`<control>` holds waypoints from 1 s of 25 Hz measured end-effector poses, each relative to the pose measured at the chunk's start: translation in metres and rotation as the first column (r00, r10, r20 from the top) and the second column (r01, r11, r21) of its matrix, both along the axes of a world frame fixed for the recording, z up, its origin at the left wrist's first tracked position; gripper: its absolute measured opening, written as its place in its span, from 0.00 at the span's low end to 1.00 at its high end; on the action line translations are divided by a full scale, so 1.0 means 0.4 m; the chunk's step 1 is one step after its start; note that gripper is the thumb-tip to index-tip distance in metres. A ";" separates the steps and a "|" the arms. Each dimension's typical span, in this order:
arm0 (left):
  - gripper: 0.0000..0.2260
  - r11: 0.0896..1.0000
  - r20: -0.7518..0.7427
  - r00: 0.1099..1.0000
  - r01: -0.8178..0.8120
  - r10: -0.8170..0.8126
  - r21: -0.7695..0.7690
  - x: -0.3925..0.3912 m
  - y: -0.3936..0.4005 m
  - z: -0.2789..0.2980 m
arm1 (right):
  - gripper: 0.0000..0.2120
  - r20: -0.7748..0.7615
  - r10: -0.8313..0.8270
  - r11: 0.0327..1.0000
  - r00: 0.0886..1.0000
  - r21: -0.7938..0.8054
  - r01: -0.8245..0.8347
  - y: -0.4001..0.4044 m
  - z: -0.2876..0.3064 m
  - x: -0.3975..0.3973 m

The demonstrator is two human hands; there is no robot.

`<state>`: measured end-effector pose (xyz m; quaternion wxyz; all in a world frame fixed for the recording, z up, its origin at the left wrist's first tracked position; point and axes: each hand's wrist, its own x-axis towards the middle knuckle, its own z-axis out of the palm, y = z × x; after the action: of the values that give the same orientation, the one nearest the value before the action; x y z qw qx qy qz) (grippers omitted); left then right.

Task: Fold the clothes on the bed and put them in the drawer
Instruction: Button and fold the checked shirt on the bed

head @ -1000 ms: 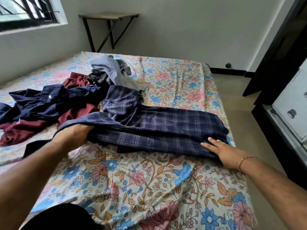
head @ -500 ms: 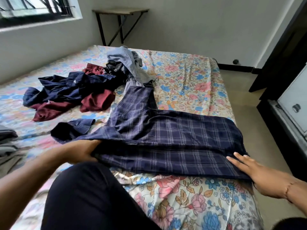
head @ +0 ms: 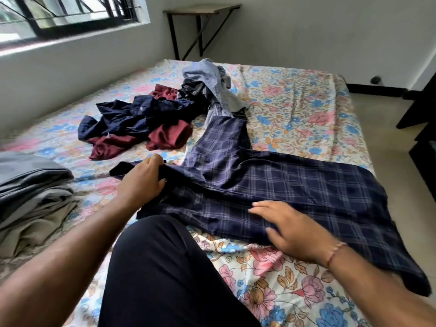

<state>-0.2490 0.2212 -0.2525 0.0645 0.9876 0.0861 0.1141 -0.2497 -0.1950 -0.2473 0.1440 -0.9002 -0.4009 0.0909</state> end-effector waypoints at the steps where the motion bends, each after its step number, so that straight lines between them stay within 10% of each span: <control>1: 0.24 0.998 0.001 0.999 -0.052 0.052 0.030 0.014 0.004 -0.020 | 0.28 -0.009 0.058 0.997 0.998 0.051 -0.057 0.079 -0.014 0.007; 5: 0.15 0.948 -0.005 0.981 -0.186 0.194 0.258 0.065 0.063 -0.030 | 0.31 -0.020 0.126 0.992 0.992 -0.018 -0.126 0.289 -0.075 0.070; 11: 0.10 0.992 0.009 0.994 -0.108 0.108 0.058 0.040 0.160 0.083 | 0.32 -0.051 -0.082 0.979 0.995 -0.189 0.071 0.366 -0.145 0.175; 15: 0.09 0.975 -0.067 0.996 -0.040 0.056 0.219 -0.033 0.117 0.221 | 0.33 0.003 -0.117 0.966 0.993 -0.231 0.114 0.383 -0.147 0.168; 18: 0.20 0.953 -0.405 0.914 -0.101 -0.024 -0.285 -0.075 -0.037 0.313 | 0.33 -0.123 -0.137 0.971 0.983 -0.212 0.109 0.391 -0.141 0.196; 20: 0.16 0.512 -0.391 0.910 -0.274 -0.135 -0.814 -0.081 -0.203 0.331 | 0.28 -0.335 -0.115 0.989 0.935 0.047 0.138 0.380 -0.105 0.199; 22: 0.12 0.066 -0.231 0.961 -0.224 -0.152 -0.972 -0.074 -0.366 0.324 | 0.17 -0.588 -0.032 0.823 0.808 0.444 0.356 0.279 -0.073 0.152; 25: 0.09 -0.131 -0.171 0.906 -0.237 -0.388 -0.963 -0.081 -0.547 0.279 | 0.34 -0.928 0.266 0.455 0.261 0.360 0.815 0.086 -0.032 0.058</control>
<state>-0.2815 0.0024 -0.1409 0.7695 0.5983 0.0934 -0.2029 -0.2265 -0.1605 -0.2603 0.7670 -0.5389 -0.0222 0.3477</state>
